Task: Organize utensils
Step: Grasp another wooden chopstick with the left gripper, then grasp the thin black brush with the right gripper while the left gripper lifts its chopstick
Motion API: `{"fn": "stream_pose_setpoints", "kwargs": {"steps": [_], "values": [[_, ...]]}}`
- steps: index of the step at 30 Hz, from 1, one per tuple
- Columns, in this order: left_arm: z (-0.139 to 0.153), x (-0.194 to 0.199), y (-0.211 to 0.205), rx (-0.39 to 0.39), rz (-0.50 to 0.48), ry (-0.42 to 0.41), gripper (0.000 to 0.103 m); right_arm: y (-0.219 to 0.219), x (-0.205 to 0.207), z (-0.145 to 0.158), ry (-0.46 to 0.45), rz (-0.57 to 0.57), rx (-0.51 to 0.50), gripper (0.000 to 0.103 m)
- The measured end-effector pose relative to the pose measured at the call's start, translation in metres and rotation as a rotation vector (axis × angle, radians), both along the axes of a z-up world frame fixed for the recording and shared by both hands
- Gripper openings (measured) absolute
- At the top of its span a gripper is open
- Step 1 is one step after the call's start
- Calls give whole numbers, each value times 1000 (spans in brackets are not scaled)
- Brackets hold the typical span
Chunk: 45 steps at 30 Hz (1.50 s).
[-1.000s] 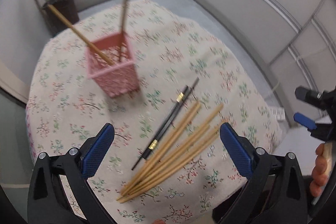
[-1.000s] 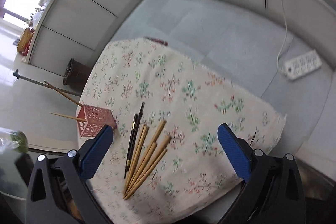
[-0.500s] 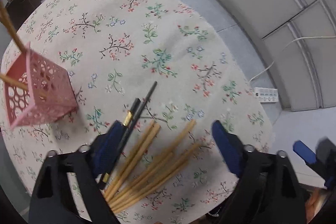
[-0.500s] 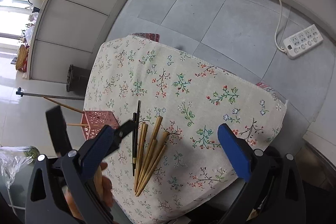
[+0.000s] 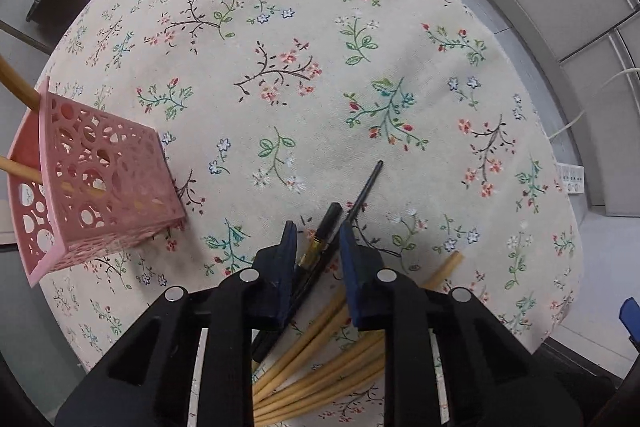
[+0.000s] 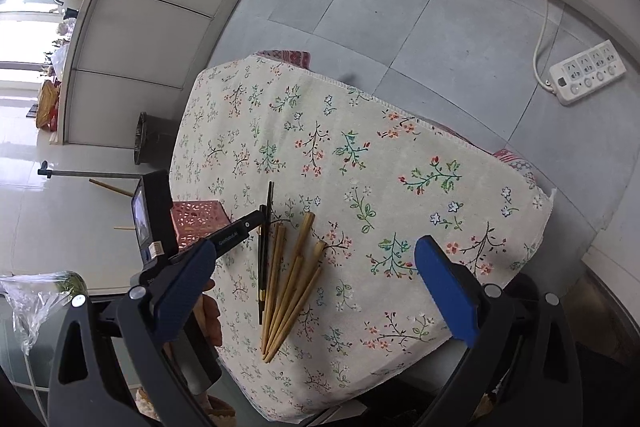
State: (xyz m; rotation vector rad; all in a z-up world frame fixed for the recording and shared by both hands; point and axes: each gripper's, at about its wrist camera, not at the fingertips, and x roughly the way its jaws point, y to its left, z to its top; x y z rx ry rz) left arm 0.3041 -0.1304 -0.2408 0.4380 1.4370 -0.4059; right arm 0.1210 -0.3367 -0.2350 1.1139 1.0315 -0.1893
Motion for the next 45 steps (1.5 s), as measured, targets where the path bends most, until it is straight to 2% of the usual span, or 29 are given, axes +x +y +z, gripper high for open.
{"fn": "stream_pose_setpoints", "kwargs": {"steps": [11,17,23,26,29,31,33,34,36,41,43,45], "values": [[-13,14,9,-27,-2,11,14,7,7,-4,24,31,-27,97],[-7,-7,18,-65,-43,-92,11,7,14,-14,62,26,-41,97],[47,-53,55,-117,-88,-216,9,27,42,-21,103,77,-111,97],[83,-76,83,-152,-71,-274,8,48,72,-24,104,160,-170,97],[116,-100,116,-190,-44,-336,7,67,94,-28,117,178,-227,96],[135,-120,145,-228,-12,-380,7,79,111,-34,139,202,-264,92],[146,-127,157,-252,14,-409,6,84,124,-40,164,217,-274,80],[151,-135,168,-275,28,-423,6,87,134,-46,186,221,-253,77],[157,-145,183,-300,45,-439,6,92,147,-52,214,222,-229,62],[170,-153,212,-318,88,-490,6,123,182,-56,246,264,-306,56],[174,-151,222,-337,114,-505,6,137,193,-62,285,298,-349,50],[178,-151,229,-359,131,-517,6,143,201,-72,323,296,-321,44]]}}
